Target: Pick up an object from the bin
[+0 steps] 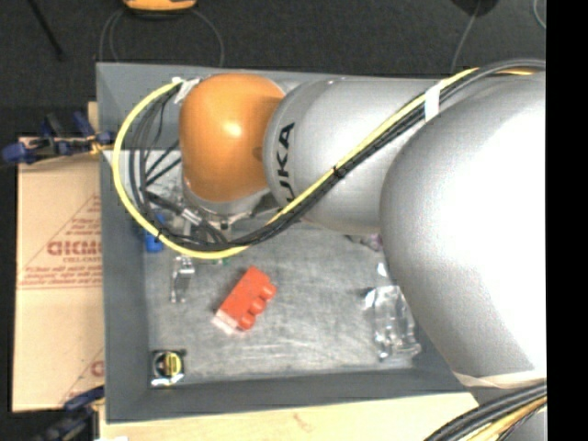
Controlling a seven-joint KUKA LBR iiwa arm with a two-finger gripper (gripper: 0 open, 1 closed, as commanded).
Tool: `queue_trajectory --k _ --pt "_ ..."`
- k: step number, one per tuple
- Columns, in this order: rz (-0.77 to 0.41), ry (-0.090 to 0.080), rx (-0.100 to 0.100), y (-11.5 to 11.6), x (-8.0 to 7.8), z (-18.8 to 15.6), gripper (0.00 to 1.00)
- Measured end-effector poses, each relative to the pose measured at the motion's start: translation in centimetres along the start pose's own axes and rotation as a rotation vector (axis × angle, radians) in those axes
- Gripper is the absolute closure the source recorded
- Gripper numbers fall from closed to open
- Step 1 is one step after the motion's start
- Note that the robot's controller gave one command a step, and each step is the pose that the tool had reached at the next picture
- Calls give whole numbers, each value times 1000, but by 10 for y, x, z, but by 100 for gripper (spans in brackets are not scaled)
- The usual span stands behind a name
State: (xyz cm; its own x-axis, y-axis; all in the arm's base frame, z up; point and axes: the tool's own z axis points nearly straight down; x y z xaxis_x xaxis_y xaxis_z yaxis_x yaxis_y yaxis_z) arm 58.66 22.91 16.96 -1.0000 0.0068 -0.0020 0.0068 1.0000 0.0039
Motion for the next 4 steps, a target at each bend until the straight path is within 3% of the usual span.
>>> queue_trajectory --k 1,2,3,4 --pt "124 2 5 -57 -7 -4 0" --pt "21 7 8 -105 16 76 0" --pt "-129 -19 -1 -141 37 93 0" --pt "-123 -28 -4 -140 35 91 100"
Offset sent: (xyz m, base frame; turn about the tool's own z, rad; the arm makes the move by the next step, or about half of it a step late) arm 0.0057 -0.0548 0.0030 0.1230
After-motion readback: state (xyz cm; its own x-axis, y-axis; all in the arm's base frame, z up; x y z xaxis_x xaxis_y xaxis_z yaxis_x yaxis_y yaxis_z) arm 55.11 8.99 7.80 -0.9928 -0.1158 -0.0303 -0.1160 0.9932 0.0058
